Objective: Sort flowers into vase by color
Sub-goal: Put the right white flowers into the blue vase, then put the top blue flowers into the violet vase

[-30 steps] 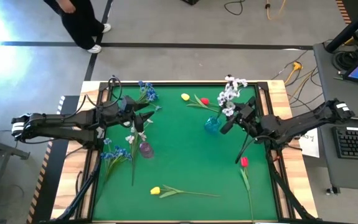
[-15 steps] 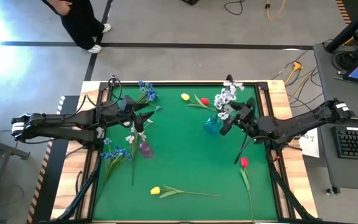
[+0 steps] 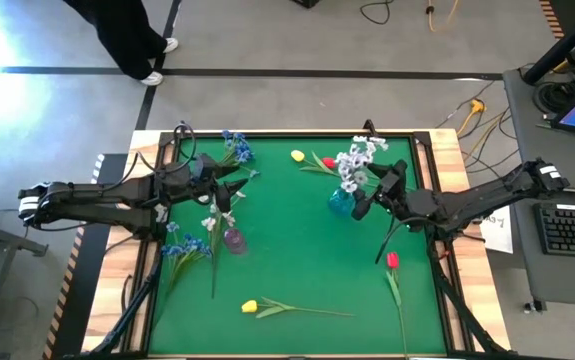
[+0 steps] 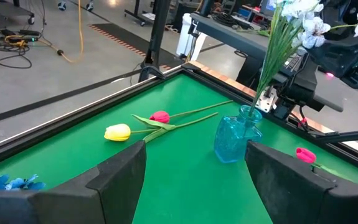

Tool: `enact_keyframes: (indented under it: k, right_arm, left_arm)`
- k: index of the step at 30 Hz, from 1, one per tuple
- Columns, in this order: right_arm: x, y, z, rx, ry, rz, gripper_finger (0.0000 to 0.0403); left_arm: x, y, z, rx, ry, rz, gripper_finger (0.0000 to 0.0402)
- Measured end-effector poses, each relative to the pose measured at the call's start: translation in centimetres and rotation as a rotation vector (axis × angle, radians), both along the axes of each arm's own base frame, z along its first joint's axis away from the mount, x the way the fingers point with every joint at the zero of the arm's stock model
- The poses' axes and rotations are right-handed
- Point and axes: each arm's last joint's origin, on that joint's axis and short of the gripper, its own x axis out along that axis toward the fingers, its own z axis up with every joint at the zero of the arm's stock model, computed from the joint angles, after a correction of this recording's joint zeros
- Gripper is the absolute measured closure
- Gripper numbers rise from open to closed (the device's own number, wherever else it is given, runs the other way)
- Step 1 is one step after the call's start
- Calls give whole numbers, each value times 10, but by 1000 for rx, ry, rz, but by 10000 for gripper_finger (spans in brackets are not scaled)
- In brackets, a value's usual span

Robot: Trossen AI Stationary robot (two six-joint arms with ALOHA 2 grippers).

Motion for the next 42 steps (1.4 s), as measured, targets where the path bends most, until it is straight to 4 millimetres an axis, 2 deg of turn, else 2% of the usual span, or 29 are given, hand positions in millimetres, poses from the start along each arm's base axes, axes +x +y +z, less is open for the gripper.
enact_keyframes:
  k: [9, 14, 22, 29, 32, 36, 42]
  right_arm:
    - [-5, 1, -8, 118, -10, 11, 49]
    - [-8, 1, -15, 186, 3, 10, 49]
    - [-12, 3, -13, 325, 34, 128, 48]
    - [-16, 4, -22, 484, 141, 152, 48]
    - [-18, 5, -26, 528, 179, 160, 48]
    - [-20, 4, -27, 538, 204, 151, 48]
    - [-20, 4, -26, 521, 215, 155, 48]
  left_arm:
    - [0, 0, 0, -1, 1, 1, 134]
    - [0, 0, 0, -1, 1, 1, 134]
    - [0, 0, -1, -13, 7, 4, 134]
    - [-2, -1, -8, -131, 34, -5, 134]
    - [-5, -2, -9, -205, 120, 17, 134]
    - [-13, -3, -1, -307, 307, 98, 134]
    - [-21, 0, 20, -271, 564, 238, 134]
